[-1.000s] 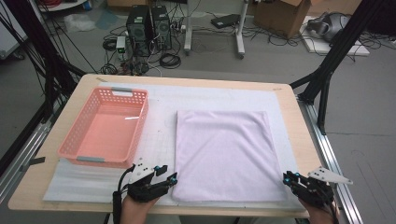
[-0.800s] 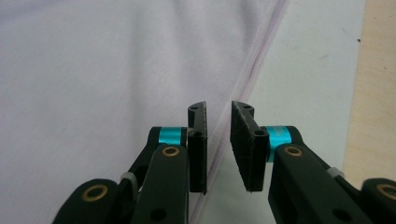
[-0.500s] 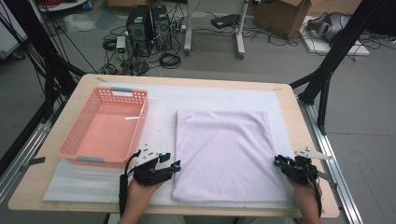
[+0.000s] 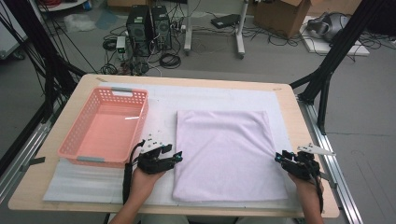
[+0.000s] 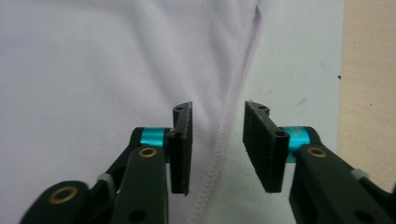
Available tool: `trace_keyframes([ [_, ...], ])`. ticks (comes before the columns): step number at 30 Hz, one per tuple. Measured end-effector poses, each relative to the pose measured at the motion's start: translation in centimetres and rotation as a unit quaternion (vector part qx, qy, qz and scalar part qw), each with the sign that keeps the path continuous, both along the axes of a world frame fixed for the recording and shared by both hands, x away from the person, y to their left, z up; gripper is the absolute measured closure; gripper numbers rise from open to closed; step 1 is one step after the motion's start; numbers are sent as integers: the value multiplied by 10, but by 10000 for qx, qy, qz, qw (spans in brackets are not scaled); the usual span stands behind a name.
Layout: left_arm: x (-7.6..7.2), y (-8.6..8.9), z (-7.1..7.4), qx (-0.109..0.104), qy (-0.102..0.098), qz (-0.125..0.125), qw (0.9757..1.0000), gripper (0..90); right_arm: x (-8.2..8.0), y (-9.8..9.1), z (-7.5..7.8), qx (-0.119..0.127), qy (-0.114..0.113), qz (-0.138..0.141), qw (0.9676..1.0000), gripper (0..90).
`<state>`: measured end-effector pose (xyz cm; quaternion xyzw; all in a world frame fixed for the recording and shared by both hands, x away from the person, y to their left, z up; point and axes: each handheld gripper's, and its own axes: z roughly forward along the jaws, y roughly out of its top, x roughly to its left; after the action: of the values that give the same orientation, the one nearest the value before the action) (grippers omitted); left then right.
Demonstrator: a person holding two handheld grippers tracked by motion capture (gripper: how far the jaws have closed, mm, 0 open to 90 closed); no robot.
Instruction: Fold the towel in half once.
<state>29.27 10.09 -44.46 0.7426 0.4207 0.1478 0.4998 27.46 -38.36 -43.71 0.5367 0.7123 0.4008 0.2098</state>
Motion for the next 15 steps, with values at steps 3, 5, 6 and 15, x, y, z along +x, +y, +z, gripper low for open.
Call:
trace_keyframes([
  [3,4,0,-3,81,228,108,9996,457,-3,2,-2,-51,139,52,9999,582],
  [5,4,-1,-5,164,358,82,9992,457,-8,5,-3,-141,212,131,9996,556],
  [6,4,-3,-6,233,418,40,9988,457,-11,7,-3,-128,234,154,9995,547],
  [15,5,-14,-8,539,598,22,9967,700,-30,12,-8,-78,612,363,9974,845],
])
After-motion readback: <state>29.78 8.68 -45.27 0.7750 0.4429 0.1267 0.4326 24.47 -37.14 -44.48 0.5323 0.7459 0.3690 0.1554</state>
